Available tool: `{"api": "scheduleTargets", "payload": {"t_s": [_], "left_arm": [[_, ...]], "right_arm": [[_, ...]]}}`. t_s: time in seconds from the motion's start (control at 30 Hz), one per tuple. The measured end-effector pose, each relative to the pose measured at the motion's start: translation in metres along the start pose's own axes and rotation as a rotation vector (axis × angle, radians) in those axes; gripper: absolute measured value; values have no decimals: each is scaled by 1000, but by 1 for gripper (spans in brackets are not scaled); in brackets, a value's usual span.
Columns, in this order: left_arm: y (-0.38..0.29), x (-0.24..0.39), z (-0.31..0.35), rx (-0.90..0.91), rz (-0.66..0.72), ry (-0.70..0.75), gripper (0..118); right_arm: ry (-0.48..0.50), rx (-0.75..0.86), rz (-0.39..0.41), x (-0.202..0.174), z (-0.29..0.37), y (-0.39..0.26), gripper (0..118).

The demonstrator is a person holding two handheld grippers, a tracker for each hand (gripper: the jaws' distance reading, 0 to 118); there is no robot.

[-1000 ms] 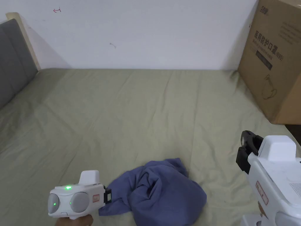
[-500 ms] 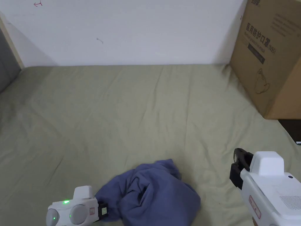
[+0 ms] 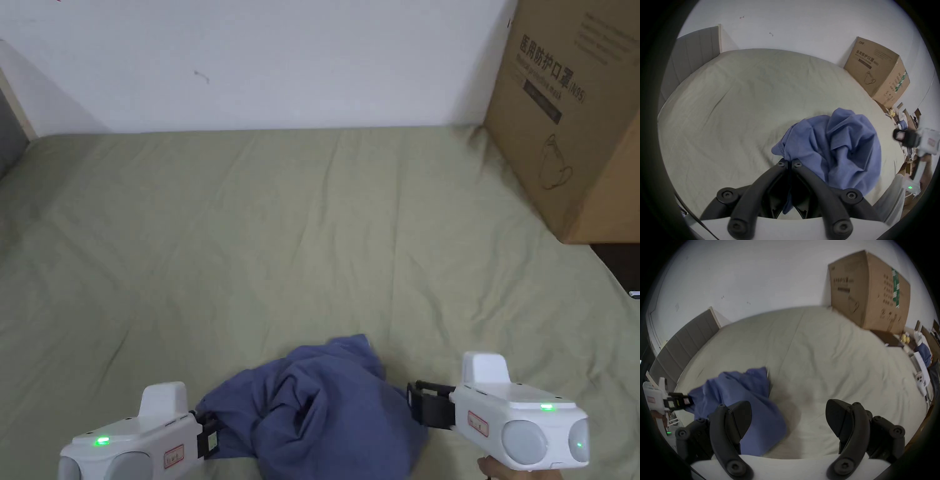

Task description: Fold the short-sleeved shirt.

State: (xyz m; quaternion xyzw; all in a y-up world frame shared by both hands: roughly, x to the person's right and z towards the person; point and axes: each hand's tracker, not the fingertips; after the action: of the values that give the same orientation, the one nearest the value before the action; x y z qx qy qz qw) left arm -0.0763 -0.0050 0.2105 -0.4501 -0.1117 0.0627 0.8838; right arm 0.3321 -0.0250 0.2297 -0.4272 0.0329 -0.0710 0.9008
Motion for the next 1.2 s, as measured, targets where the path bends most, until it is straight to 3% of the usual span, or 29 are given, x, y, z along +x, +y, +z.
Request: {"api": "scheduleTargets", "payload": {"t_s": [0.07,0.17,0.23,0.27,0.3,0.33,0.7,1.03,1.2], "left_arm": [[-2,-5,-11,1,-5,1,1],[-1,-9,-13,0,-11,5,1],[-2,-8,-10,-4,4,-1,1],[-2,-9,-10,-6,12,-1,1],[-3,-11,-10,-5,18,0,1],[-3,-6,-4,-2,23,-3,1],[30,-17,24,101,124,-74,1],[171,-21,103,377,81,-65,1],[241,-9,132,447,59,-84,0]], "right_arm": [[18,-58,13,-2,-16,-5,95],[59,-94,13,-9,-31,-15,84],[95,-121,-38,-8,-40,-19,60],[107,-132,-51,-9,-41,-23,41],[106,-117,-46,-11,-39,-24,12],[112,-92,-47,-13,-33,-25,3],[80,202,63,-7,78,33,2],[19,455,100,9,160,150,2],[14,525,104,-2,182,207,2]]}}
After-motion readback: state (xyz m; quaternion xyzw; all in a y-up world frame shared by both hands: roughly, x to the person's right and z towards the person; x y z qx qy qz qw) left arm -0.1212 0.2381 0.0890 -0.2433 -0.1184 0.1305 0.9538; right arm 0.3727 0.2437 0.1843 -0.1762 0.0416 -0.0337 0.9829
